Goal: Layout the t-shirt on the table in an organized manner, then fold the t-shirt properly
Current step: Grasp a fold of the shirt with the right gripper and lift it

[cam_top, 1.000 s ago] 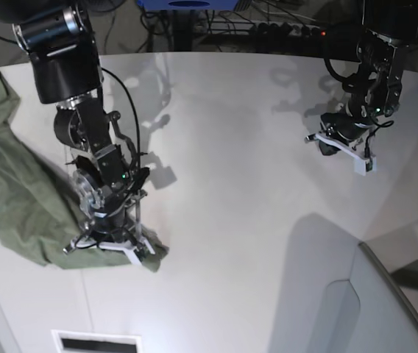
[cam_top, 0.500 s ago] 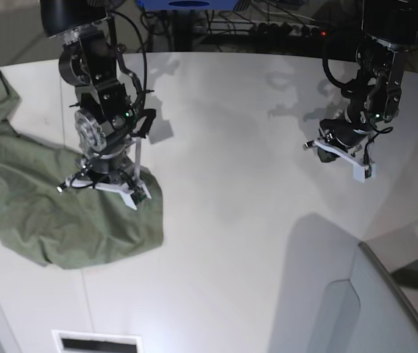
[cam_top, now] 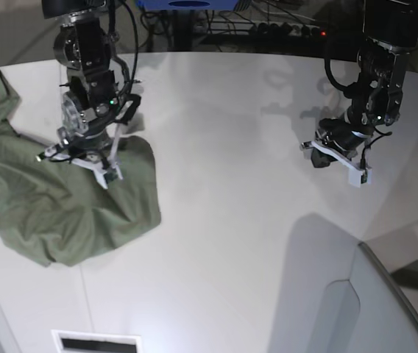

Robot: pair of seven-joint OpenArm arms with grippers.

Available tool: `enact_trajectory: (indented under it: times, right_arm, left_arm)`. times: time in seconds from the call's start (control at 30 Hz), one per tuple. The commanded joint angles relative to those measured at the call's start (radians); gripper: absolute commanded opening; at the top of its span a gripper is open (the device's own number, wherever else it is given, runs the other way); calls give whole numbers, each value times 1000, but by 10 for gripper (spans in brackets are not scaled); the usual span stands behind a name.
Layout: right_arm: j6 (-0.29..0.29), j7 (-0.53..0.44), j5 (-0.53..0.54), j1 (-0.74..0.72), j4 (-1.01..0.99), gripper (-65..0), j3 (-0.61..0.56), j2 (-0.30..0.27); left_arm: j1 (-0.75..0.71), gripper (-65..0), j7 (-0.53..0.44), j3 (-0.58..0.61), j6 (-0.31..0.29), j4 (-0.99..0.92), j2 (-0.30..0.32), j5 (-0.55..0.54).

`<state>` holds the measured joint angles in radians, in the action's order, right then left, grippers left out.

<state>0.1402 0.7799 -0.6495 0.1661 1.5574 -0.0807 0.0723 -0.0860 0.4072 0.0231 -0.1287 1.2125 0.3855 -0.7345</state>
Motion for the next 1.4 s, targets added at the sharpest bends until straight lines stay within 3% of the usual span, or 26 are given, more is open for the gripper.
enact_trajectory:
  times: [0.0,0.1,0.27,0.47,0.53,0.6,0.7,0.83,0.9,1.03,1.23,1.37]
  right_arm:
    - [-4,-4,-8,-4,12,-647,25,4]
    - [-3,2,-8,8,-10,-608,55,4]
    - [0,59,-6,31,45,-363,58,4]
    - [3,19,116,31,274,-371,137,-6]
    - [14,62,165,31,291,-371,141,-6]
    - [106,137,244,37,289,-371,143,-4]
    - [227,247,446,54,288,-371,175,-4]
    - [233,290,745,59,245,-371,275,-4]
    - [233,287,839,36,166,-371,330,-6]
    - [240,246,933,0,24,-371,370,-6]
    - [241,221,1080,-13,-8,-363,365,-6]
    - [240,220,1084,-70,-77,-278,370,-6]
  left_arm:
    - [12,-650,-17,-5,-6,11,14,-3]
    - [12,-650,-17,-4,-6,8,14,-3]
    - [13,-650,-17,-4,-6,8,16,-1]
    - [15,-650,-18,53,-7,19,16,-1]
    - [16,-650,-20,96,-7,19,22,-1]
    - [16,-650,-20,117,-7,19,19,-1]
    - [16,-650,-21,119,-7,17,16,-1]
    - [16,-650,-21,117,-7,16,22,-1]
    - [16,-650,-21,117,-7,16,23,-1]
    - [16,-650,-21,117,-7,11,23,-1]
    - [16,-650,-21,117,-7,8,31,-1]
    - [16,-650,-21,117,-7,8,36,-1]
